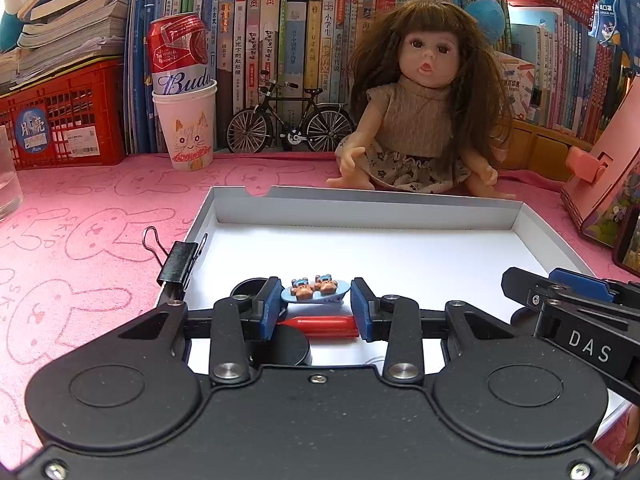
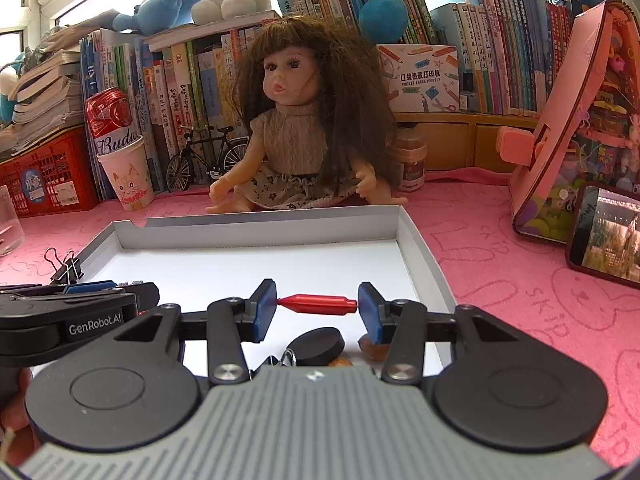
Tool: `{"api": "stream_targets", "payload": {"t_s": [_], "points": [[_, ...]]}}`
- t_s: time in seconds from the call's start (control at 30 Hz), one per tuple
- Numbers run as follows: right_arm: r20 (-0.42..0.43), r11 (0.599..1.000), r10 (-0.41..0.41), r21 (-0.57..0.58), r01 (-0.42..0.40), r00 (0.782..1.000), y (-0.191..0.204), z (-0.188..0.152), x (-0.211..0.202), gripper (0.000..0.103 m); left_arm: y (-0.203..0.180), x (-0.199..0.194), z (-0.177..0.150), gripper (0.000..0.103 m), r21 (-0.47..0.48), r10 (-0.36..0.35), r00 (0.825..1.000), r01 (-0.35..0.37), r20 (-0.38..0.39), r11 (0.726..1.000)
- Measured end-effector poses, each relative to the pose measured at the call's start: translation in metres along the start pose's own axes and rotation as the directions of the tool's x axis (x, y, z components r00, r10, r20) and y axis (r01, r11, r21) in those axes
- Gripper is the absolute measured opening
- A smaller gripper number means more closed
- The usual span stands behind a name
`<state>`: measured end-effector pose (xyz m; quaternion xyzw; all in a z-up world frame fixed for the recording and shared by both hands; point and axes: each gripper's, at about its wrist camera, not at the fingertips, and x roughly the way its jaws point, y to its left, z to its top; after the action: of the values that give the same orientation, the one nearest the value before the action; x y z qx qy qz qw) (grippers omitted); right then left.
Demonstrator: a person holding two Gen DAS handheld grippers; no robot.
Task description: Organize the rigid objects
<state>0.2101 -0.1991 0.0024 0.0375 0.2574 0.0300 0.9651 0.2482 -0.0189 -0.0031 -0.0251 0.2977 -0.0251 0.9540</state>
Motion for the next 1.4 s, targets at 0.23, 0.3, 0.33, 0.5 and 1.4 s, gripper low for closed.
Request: {"api": "stream_targets", "payload": {"t_s": [0.23,0.3,0.33,0.5,1.4], "points": [[0.021,1.0,-0.019,-0.002,0.019,1.0,0.001,-0.001,-0.003,0.07,0.0,-0.002,0.0,0.046,-0.003,0.009,1.0,-0.009,0.007,1.0],[0.024,1.0,-0.019,-0.005,0.019,1.0,0.001,-0.001,-0.004,0.074,-0.001,-0.003,0.0,0.051,0.002,0.011,1.0,-0.011,0.014,1.0],[0.026,1.0,-0.019,-0.005,0.02,0.999,0.001,-0.001,-0.004,0.075,-0.001,-0.004,0.0,0.056,0.004,0.011,1.0,-0.011,0.018,1.0],[0.047,1.0,-0.023,0.015,0.023,0.999,-0.002,-0.001,-0.008,0.084,-0.002,-0.012,-0.001,0.075,0.018,0.005,0.999,-0.006,0.04,1.0],[0.108,1.0,0.002,-0.013,-0.001,0.994,-0.002,-0.004,-0.059,0.089,-0.005,-0.076,-0.005,0.084,0.087,-0.006,0.993,-0.005,0.118,0.996]]}}
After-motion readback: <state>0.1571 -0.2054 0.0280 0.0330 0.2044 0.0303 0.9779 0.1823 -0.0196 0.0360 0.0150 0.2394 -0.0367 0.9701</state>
